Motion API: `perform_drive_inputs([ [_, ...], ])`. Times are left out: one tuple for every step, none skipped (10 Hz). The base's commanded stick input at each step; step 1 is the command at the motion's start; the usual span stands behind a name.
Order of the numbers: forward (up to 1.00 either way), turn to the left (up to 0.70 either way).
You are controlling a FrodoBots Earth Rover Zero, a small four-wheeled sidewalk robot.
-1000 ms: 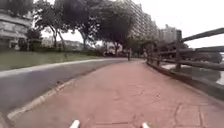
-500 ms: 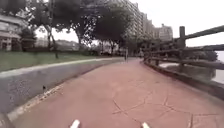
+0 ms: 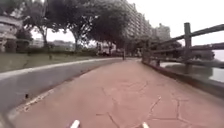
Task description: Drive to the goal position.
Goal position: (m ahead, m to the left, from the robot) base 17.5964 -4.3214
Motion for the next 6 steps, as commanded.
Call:
perform_drive_inputs([
  [0.7,0.0],
  [0.7,0.0],
  [0.7,0.0],
  [0.7,0.0],
  [0.7,0.0],
  [0.7,0.0],
])
